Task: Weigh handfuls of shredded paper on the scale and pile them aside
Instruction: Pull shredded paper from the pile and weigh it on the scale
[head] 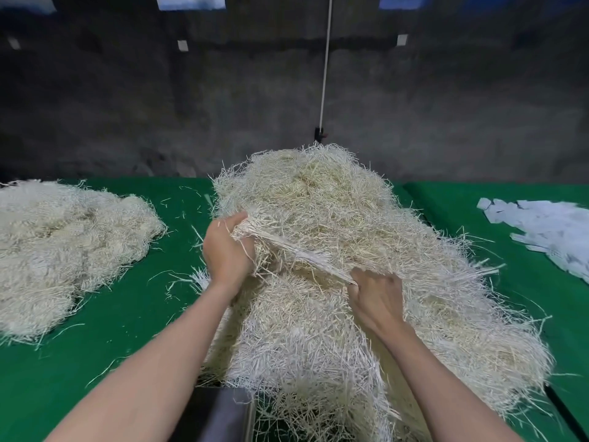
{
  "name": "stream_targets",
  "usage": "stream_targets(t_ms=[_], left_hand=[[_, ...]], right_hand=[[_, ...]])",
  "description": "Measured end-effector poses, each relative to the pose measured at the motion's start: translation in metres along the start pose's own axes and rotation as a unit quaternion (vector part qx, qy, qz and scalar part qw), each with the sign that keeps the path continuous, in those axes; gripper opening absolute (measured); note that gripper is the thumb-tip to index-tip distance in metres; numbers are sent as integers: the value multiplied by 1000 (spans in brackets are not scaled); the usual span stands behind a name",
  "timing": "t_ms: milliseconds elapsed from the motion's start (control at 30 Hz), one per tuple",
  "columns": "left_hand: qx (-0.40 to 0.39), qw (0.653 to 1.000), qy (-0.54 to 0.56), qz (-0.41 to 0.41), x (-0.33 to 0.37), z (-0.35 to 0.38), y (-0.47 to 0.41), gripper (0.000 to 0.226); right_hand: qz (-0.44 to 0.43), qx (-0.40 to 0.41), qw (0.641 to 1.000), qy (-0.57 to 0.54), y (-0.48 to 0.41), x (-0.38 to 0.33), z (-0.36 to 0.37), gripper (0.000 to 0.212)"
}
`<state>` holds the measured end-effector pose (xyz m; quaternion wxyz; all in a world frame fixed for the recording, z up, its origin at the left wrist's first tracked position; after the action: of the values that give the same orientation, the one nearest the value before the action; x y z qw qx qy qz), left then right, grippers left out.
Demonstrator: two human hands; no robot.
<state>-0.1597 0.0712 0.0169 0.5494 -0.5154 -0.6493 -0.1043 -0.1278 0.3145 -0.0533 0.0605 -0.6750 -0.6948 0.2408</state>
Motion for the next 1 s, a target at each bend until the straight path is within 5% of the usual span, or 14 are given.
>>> stream_targets(t_ms=[267,467,533,633,733,833,900,967,1000], left_hand=[[37,993,35,-102,-30,-10,-27,44],[-10,996,84,-38,-2,-8,-18,38],[-47,983,160,-82,15,-2,-11,26],[-137,892,342,-263,37,-8,-13,20],[-266,822,433,-259,39,-26,-16,20],[-460,855,184,-155,29,-19,7,36],[-611,787,-29,-73,29,-2,28,62],[-669,721,-182,6,36,12,45,33],[-663,714,-221,42,39,19,48,20]], right_hand=[[74,-124,989,34,8,21,2,34],[-42,-115,970,-209,-17,-43,-57,117],[-38,-146,956,-250,-22,-76,-50,109],[82,-179,906,-374,-28,-81,-23,41],[207,-158,878,-402,-28,-49,1,14],[199,-129,886,-397,-33,-41,4,26],[162,-115,912,-358,-40,-45,-2,36],[134,-114,932,-317,-43,-47,-5,37],[120,-112,941,-296,-44,-45,-5,35]])
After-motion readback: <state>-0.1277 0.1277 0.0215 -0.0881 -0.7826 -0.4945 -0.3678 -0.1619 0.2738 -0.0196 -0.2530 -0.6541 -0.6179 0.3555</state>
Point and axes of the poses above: each hand's wrist, its own y-axis away from the middle knuckle, its own z-axis out of the palm, x = y × z, the point moved 2 cm from there along -y, towards the middle knuckle, and after that the axes turned 2 degrees about x, right-handed, at the moved point
